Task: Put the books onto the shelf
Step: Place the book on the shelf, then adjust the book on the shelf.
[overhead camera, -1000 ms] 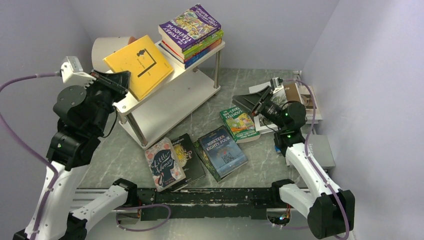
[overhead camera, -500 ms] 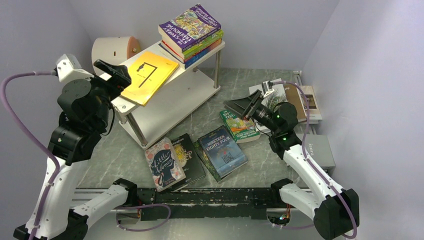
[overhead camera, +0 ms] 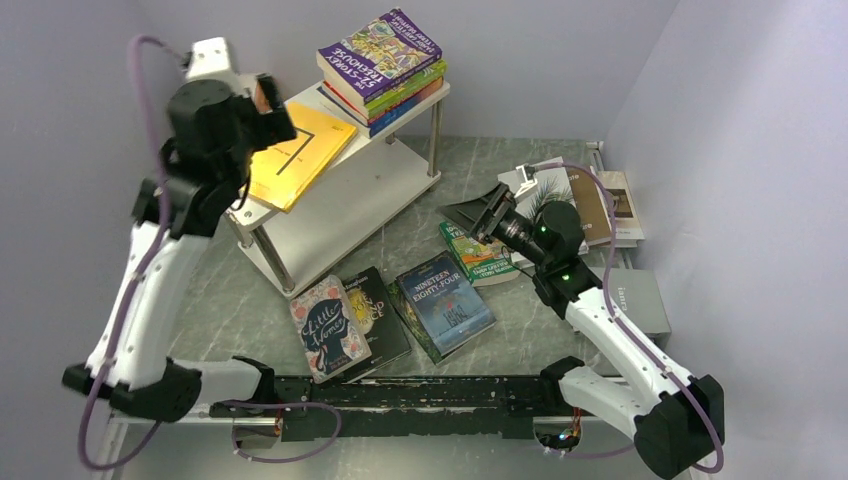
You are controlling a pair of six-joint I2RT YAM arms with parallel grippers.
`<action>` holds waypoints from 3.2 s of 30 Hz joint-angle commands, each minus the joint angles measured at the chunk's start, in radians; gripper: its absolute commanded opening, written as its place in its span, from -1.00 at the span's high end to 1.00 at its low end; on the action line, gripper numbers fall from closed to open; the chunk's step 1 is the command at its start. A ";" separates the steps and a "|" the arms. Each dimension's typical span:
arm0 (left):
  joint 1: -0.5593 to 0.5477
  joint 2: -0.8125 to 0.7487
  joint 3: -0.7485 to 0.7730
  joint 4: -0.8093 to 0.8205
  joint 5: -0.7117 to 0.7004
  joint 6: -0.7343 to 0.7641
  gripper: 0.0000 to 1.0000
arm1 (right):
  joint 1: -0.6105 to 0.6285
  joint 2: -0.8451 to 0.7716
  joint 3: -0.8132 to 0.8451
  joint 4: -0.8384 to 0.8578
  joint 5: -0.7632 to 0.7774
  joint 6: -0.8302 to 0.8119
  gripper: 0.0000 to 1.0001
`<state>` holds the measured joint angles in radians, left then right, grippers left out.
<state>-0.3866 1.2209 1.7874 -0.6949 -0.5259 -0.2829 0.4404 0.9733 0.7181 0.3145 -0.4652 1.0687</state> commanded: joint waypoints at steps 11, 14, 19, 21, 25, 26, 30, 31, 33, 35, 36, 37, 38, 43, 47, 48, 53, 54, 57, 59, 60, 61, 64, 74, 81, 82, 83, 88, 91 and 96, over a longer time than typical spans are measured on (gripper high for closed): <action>0.239 0.263 0.147 -0.091 0.448 0.131 -0.94 | 0.294 0.115 0.163 -0.123 0.245 -0.225 -0.40; 0.278 0.261 0.111 -0.075 0.577 0.133 -0.85 | 0.333 0.157 0.199 -0.120 0.280 -0.239 -0.38; 0.317 0.238 0.038 -0.047 0.699 0.118 -0.64 | 0.405 0.231 0.274 -0.115 0.383 -0.289 -0.33; 0.328 0.236 0.024 -0.043 0.710 0.118 -0.64 | 0.426 0.247 0.279 -0.078 0.424 -0.294 -0.23; 0.350 0.266 0.023 -0.046 0.772 0.135 -0.66 | 0.455 0.288 0.297 -0.032 0.481 -0.305 -0.11; 0.354 0.275 0.025 -0.049 0.790 0.138 -0.64 | 0.462 0.301 0.306 -0.026 0.492 -0.309 -0.10; 0.370 0.290 0.018 -0.031 0.892 0.169 -0.54 | 0.501 0.350 0.341 0.013 0.504 -0.330 -0.07; 0.374 0.296 0.021 -0.026 0.928 0.179 -0.50 | 0.509 0.362 0.354 0.016 0.508 -0.338 -0.05; 0.381 0.308 0.033 -0.016 0.993 0.192 -0.39 | 0.525 0.379 0.369 0.040 0.511 -0.349 -0.02; 0.384 0.323 0.047 -0.002 1.049 0.201 -0.29 | 0.537 0.395 0.381 0.070 0.509 -0.358 0.02; 0.384 0.333 0.055 0.004 1.072 0.203 -0.24 | 0.545 0.406 0.391 0.078 0.505 -0.364 0.04; 0.384 0.341 0.065 0.008 1.088 0.205 -0.19 | 0.551 0.417 0.403 0.081 0.497 -0.370 0.07; 0.384 0.349 0.074 0.010 1.101 0.208 -0.14 | 0.559 0.427 0.414 0.083 0.496 -0.376 0.12; 0.384 0.380 0.110 0.028 1.143 0.195 -0.06 | 0.585 0.479 0.464 0.082 0.489 -0.391 0.23; 0.384 0.406 0.144 0.025 1.130 0.194 -0.05 | 0.593 0.501 0.490 0.082 0.491 -0.392 0.34; 0.384 0.411 0.150 0.025 1.133 0.194 -0.03 | 0.592 0.505 0.496 0.082 0.493 -0.392 0.38; 0.384 0.429 0.170 0.032 1.139 0.189 -0.01 | 0.595 0.539 0.548 0.060 0.472 -0.399 0.52; 0.384 0.433 0.177 0.031 1.132 0.188 -0.01 | 0.595 0.543 0.552 0.070 0.470 -0.401 0.53; 0.384 0.446 0.198 0.025 1.127 0.182 -0.06 | 0.594 0.554 0.569 0.079 0.470 -0.416 0.36; 0.384 0.451 0.206 0.024 1.127 0.177 -0.13 | 0.594 0.561 0.587 0.070 0.470 -0.417 0.09; 0.384 0.453 0.209 0.024 1.130 0.172 -0.18 | 0.594 0.570 0.599 0.061 0.476 -0.416 0.06; 0.384 0.455 0.209 0.022 1.135 0.170 -0.21 | 0.595 0.578 0.612 0.051 0.485 -0.417 0.04; 0.411 0.465 0.220 0.005 1.117 0.165 -0.30 | 0.594 0.606 0.650 0.019 0.519 -0.408 0.04; 0.413 0.462 0.200 -0.027 1.107 0.203 -0.31 | 0.595 0.674 0.708 -0.009 0.592 -0.368 0.39; 0.413 0.474 0.177 -0.002 1.178 0.201 -0.13 | 0.594 0.691 0.716 0.003 0.611 -0.344 0.58; 0.414 0.473 0.173 0.004 1.179 0.198 -0.12 | 0.595 0.693 0.718 0.002 0.615 -0.343 0.58; 0.414 0.474 0.173 0.005 1.183 0.197 -0.12 | 0.594 0.696 0.723 0.000 0.616 -0.343 0.59; 0.414 0.479 0.179 0.012 1.180 0.189 -0.12 | 0.593 0.702 0.741 -0.015 0.623 -0.341 0.60; 0.414 0.493 0.205 -0.004 1.154 0.192 -0.16 | 0.593 0.679 0.691 0.033 0.597 -0.359 0.41; 0.418 0.496 0.217 -0.010 1.140 0.190 -0.40 | 0.593 0.622 0.612 0.111 0.570 -0.384 0.03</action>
<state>0.0185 1.7012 1.9800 -0.6987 0.6201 -0.0925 1.0294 1.6478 1.3624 0.3443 0.1150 0.7124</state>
